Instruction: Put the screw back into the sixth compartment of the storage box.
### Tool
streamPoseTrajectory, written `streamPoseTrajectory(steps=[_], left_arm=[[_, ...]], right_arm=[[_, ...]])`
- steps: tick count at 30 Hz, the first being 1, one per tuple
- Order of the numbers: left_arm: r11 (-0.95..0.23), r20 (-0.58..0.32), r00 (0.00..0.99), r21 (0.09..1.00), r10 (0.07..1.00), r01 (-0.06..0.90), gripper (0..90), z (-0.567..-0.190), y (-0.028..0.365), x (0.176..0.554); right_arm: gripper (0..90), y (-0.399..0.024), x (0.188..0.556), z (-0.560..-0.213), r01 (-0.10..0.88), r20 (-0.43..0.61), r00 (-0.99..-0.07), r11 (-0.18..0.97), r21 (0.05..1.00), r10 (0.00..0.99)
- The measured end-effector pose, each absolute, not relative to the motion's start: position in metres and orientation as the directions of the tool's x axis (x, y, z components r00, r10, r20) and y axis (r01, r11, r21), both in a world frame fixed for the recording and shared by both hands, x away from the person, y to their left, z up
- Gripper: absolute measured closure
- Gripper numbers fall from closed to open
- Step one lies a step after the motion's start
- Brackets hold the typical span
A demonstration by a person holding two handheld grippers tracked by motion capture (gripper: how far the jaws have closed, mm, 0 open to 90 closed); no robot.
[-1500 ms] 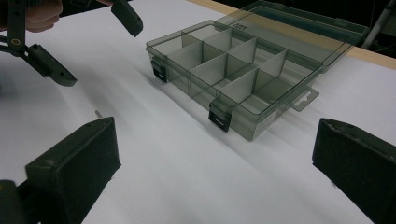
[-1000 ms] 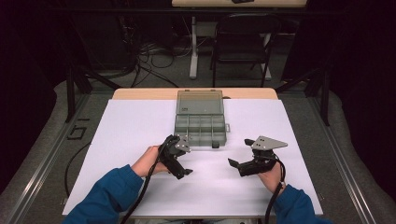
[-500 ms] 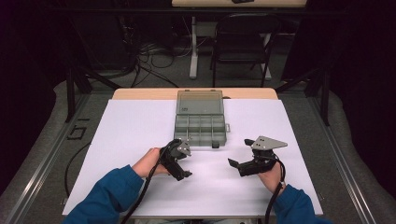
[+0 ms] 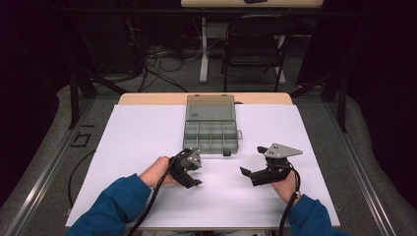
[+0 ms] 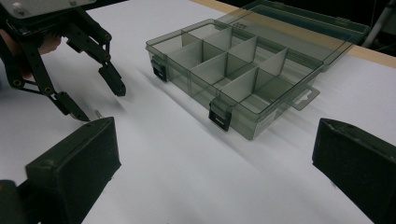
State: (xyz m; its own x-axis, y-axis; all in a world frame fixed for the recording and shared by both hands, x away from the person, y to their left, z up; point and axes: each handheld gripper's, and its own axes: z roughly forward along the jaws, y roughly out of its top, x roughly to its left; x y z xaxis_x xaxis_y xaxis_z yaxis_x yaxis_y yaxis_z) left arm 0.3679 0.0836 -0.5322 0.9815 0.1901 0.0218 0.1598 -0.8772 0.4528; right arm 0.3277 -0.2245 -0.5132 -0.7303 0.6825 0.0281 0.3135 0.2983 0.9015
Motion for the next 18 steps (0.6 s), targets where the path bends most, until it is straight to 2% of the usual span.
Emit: streamPoseTrajectory(steps=[11,18], left_arm=[[-0.888,-0.006,0.990,0.442,0.141,0.129,71.4,-0.5353,0.0837,0.3658],[-0.889,-0.025,0.991,0.440,0.134,0.131,79.2,-0.5359,0.0851,0.3673]], right_arm=[[0.0,-0.2247,0.3276,-0.5130,0.309,0.022,-0.731,0.302,0.902,0.682],[0.0,-0.2246,0.3276,-0.5130,0.309,0.022,-0.731,0.303,0.901,0.682]])
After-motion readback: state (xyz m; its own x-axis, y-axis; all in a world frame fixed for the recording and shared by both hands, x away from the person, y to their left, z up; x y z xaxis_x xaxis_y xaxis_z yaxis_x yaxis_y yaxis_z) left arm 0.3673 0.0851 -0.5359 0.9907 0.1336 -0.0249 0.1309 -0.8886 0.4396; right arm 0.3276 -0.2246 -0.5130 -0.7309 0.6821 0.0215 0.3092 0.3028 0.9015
